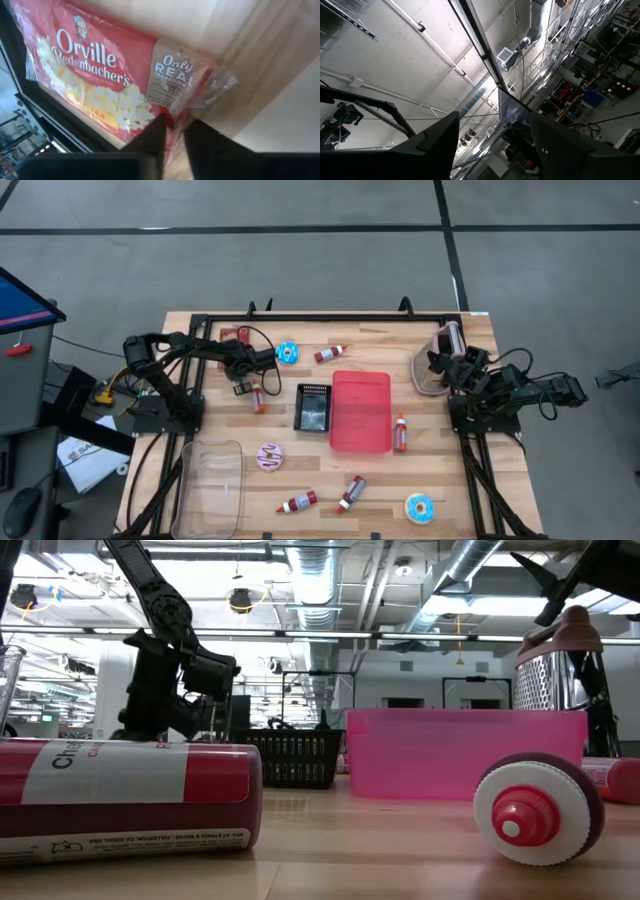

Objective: Pick & Place Food Item
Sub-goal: Put the red popcorn bag into the red bin

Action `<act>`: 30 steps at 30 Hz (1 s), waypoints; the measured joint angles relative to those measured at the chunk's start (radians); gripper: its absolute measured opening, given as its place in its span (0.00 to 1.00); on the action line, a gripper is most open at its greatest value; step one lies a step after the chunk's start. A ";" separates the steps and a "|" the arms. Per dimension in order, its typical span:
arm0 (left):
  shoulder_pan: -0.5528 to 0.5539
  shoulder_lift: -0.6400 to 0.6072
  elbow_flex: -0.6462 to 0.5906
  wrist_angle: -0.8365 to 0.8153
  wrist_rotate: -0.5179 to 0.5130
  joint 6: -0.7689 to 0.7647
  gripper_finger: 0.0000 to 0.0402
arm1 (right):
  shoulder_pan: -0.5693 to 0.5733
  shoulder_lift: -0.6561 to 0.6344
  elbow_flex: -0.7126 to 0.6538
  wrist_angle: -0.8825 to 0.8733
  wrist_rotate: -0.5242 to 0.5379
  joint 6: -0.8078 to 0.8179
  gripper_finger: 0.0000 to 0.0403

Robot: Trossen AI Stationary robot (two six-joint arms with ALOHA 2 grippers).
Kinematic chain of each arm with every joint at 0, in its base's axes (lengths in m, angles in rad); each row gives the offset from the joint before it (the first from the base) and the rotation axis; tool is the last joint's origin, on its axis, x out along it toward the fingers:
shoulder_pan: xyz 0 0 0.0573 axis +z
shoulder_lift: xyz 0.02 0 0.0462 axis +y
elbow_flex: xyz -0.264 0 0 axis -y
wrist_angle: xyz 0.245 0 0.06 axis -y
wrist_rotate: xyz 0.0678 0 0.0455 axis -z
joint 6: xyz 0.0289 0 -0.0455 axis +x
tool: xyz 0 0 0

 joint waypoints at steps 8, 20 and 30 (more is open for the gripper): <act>0.000 -0.067 0.018 -0.060 0.015 -0.034 0.00 | 0.000 0.000 0.000 0.001 0.001 -0.003 0.58; -0.006 -0.486 0.253 -0.438 0.090 -0.338 0.00 | 0.000 0.000 0.000 0.002 0.034 0.004 0.58; -0.069 -0.604 0.553 -0.340 0.261 -0.399 0.00 | -0.001 0.000 0.000 0.012 0.066 0.012 0.58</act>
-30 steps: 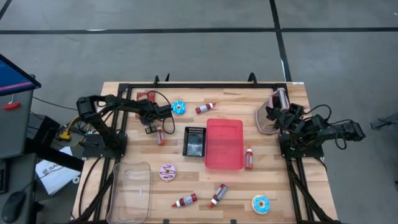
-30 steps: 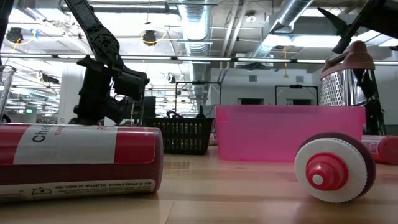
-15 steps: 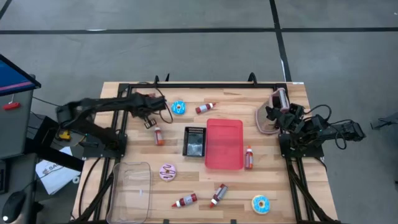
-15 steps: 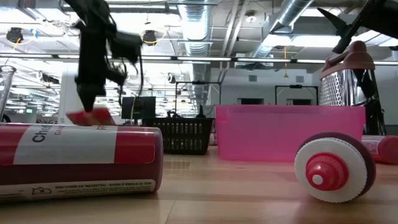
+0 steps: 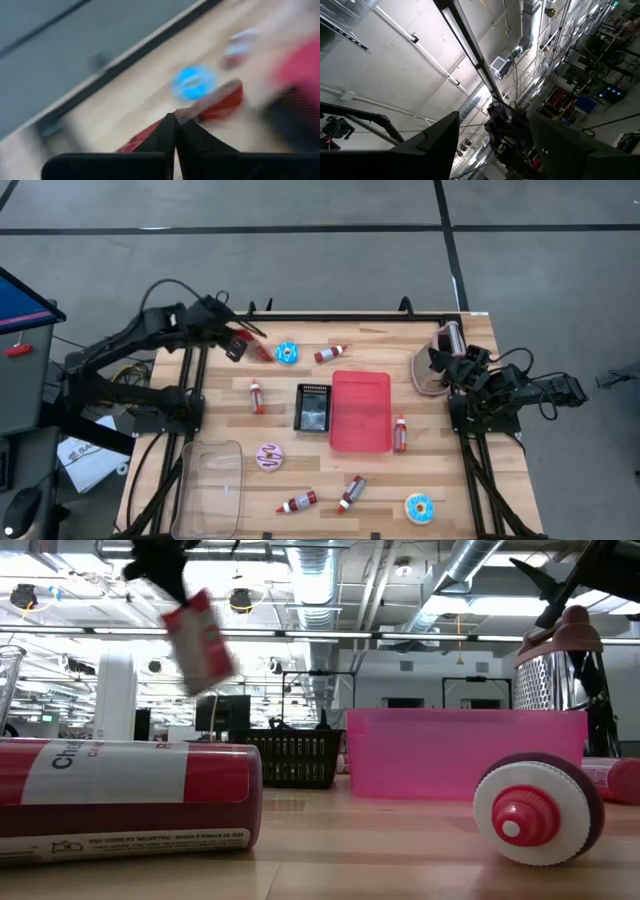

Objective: Pick & Place Food Item
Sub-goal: Put the red popcorn bag into the red bin

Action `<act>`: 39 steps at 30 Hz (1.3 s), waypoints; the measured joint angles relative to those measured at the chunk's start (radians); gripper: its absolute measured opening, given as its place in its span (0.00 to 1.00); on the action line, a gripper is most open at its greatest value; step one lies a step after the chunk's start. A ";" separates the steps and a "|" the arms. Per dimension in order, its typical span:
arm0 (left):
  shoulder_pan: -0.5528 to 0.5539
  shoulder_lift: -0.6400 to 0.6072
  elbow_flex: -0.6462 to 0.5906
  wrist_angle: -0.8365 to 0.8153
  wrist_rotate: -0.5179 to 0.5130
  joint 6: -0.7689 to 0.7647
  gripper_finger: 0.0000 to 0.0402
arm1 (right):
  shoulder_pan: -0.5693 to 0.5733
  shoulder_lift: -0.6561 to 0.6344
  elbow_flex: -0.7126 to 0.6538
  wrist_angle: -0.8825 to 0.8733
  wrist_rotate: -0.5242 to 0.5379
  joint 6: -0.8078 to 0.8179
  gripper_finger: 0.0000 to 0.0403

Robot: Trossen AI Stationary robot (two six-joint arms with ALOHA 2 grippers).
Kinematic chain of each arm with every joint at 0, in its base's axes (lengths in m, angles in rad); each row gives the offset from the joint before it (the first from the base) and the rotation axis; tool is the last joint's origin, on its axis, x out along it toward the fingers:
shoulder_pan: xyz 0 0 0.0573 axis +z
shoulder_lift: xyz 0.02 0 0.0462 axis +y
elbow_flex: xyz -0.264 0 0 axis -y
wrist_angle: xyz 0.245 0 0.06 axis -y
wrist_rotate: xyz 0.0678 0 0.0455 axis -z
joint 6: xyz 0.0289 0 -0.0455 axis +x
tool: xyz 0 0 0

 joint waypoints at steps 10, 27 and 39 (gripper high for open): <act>-0.284 0.280 0.091 0.392 0.245 -0.019 0.00 | 0.001 0.000 0.000 -0.004 0.016 0.000 0.58; -0.395 0.671 0.300 0.768 0.387 -0.068 0.00 | 0.001 0.000 0.000 -0.022 0.014 0.010 0.58; -0.372 0.878 0.298 0.976 0.463 -0.111 0.00 | 0.001 0.000 0.000 -0.073 0.015 0.019 0.58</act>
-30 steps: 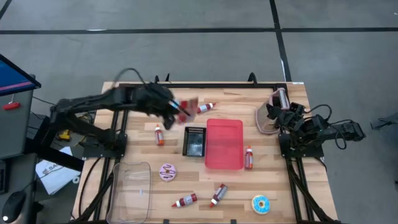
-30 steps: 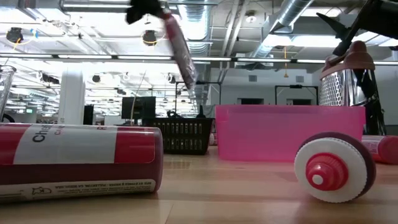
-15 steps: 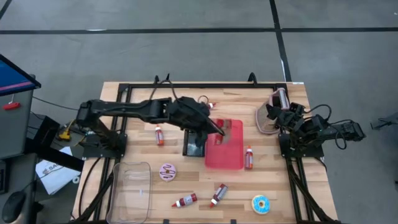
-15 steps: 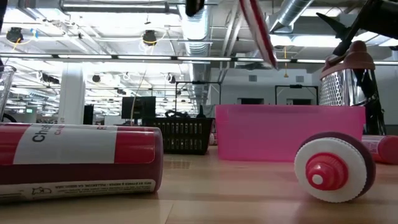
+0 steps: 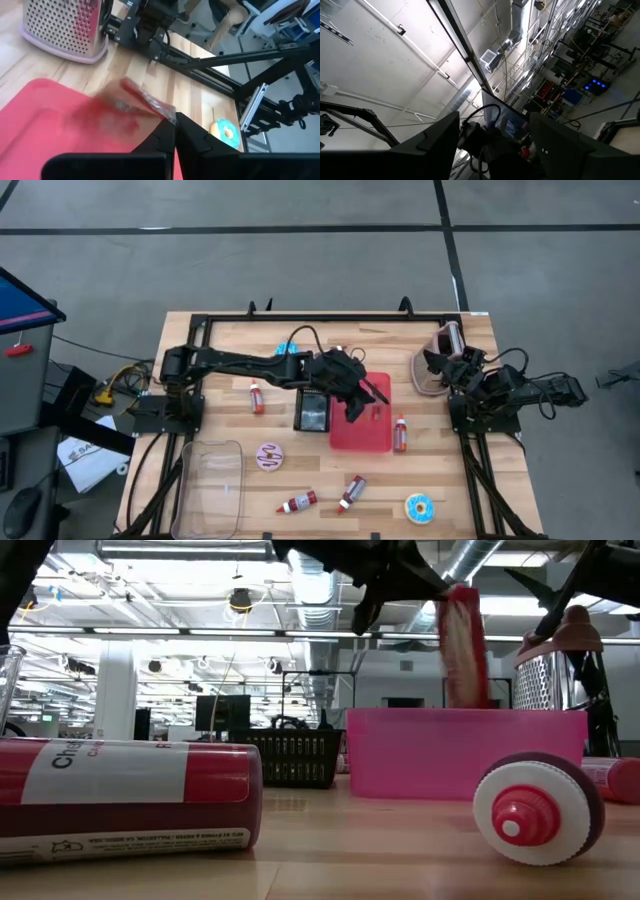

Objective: Pick & Place Food Item
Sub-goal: Put the red popcorn bag into the red bin

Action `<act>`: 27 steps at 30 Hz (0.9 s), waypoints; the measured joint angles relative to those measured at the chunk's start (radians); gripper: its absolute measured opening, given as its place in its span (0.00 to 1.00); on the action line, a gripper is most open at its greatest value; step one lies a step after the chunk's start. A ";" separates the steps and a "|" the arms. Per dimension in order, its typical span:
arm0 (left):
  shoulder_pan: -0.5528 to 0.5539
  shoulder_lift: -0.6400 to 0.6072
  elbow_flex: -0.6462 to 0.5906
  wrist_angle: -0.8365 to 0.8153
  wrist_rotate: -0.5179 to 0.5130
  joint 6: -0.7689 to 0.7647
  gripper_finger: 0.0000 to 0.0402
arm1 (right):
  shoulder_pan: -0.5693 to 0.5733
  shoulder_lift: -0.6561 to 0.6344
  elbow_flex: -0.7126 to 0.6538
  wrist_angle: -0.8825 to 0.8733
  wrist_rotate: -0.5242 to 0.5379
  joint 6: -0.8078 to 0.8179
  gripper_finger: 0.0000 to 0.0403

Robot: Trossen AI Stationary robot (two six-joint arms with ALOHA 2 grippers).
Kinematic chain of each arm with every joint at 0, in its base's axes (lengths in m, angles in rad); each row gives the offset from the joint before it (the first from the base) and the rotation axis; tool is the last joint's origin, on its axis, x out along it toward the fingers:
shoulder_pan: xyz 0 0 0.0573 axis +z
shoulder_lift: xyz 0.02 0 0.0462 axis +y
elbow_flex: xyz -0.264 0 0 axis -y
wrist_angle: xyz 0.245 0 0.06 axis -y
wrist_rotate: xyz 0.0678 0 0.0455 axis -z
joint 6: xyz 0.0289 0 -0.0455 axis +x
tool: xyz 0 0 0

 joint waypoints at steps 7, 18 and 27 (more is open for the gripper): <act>-0.004 0.014 -0.023 -0.005 0.041 -0.012 0.00 | 0.000 0.000 0.000 -0.005 -0.001 0.000 0.58; -0.019 0.014 -0.075 0.092 0.058 -0.093 0.00 | 0.000 0.000 0.000 -0.022 -0.002 0.000 0.58; -0.007 0.040 -0.076 0.012 0.037 -0.124 0.08 | 0.000 0.000 0.000 -0.032 -0.005 0.003 0.58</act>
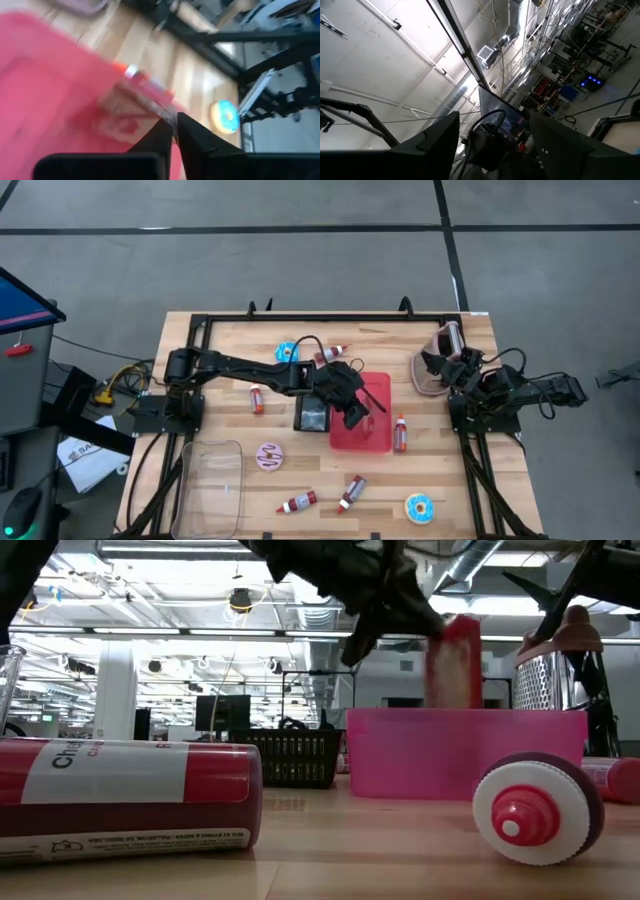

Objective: Pick & Place Food Item
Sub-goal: Put the red popcorn bag into the red bin, then put the left orange food coloring bottle into the transparent bin

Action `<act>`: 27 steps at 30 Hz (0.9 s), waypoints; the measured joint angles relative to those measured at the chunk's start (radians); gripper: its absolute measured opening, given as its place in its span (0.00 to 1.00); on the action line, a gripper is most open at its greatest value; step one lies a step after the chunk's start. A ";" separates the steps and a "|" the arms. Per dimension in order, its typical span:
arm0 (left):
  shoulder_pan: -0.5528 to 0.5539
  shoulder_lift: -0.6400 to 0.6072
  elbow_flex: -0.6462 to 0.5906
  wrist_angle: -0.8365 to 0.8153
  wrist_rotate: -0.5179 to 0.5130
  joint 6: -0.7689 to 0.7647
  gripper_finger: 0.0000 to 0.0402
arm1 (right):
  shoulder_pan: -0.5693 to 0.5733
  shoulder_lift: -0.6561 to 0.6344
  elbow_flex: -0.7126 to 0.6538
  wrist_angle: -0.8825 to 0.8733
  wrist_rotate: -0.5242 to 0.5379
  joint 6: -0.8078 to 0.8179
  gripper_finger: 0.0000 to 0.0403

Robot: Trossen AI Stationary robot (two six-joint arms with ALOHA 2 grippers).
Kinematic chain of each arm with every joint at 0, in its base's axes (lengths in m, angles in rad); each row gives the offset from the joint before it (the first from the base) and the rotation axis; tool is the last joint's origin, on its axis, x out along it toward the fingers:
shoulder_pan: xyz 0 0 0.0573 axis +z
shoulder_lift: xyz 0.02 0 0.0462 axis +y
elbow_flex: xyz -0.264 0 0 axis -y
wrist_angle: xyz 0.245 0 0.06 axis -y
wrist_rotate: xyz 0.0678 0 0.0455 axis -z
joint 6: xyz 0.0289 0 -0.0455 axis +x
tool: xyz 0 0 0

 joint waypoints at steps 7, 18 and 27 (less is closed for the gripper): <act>0.024 0.044 0.001 0.027 0.017 -0.036 0.38 | 0.001 -0.002 0.000 -0.009 -0.001 0.000 0.58; 0.067 0.023 0.000 -0.030 -0.069 0.034 0.53 | 0.001 -0.002 0.000 -0.014 -0.019 0.016 0.58; 0.095 -0.098 0.001 -0.121 -0.068 0.194 0.54 | 0.000 -0.002 0.000 -0.012 -0.019 0.023 0.58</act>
